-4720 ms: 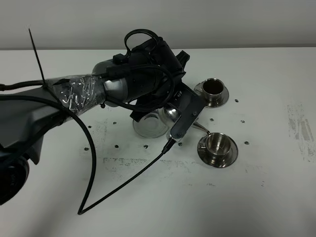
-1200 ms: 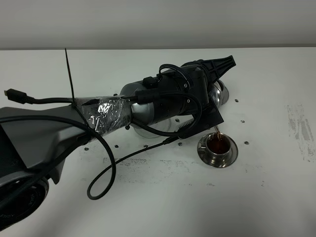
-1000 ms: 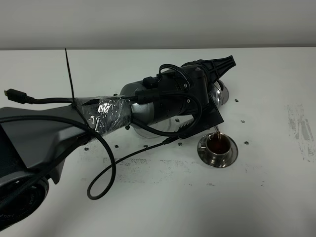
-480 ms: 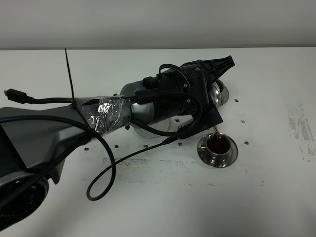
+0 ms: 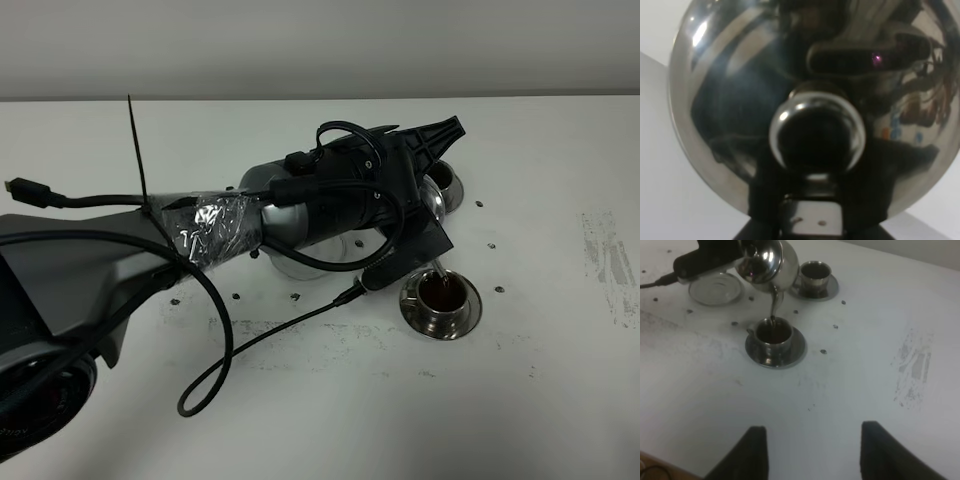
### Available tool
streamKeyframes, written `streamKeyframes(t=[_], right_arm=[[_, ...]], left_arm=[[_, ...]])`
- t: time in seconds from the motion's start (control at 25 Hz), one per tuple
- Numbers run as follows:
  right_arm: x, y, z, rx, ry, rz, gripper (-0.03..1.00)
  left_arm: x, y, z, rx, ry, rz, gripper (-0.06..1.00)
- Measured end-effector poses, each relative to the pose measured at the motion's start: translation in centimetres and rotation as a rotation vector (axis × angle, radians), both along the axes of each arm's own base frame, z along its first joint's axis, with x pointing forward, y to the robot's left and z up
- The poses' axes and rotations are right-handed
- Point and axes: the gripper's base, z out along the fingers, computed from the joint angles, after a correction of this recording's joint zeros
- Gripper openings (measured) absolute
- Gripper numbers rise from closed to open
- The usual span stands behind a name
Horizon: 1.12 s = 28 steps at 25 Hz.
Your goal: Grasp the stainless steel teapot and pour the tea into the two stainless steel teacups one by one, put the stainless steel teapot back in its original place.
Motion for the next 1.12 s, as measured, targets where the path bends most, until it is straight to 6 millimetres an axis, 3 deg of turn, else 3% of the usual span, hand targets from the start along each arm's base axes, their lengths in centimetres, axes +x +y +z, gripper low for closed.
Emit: streamKeyframes(t=[0.4,0.6,0.92,1.12], right_arm=[[0.0,0.0,0.0,0.000,0.000,0.000,0.41],[0.0,0.0,0.0,0.000,0.000,0.000,0.41],[0.0,0.0,0.0,0.000,0.000,0.000,0.41],[0.0,0.0,0.0,0.000,0.000,0.000,0.41]], left_arm=[[0.9,1.5,-0.4,-0.073,0.100,0.109,0.17],[0.2,1.9,1.4,-0.182,0.163,0.164,0.17],[-3.8,7.6,5.5,-0.378,0.333,0.455,0.17],[-6.5,10.3,6.5,-0.531,0.519,0.694,0.17]])
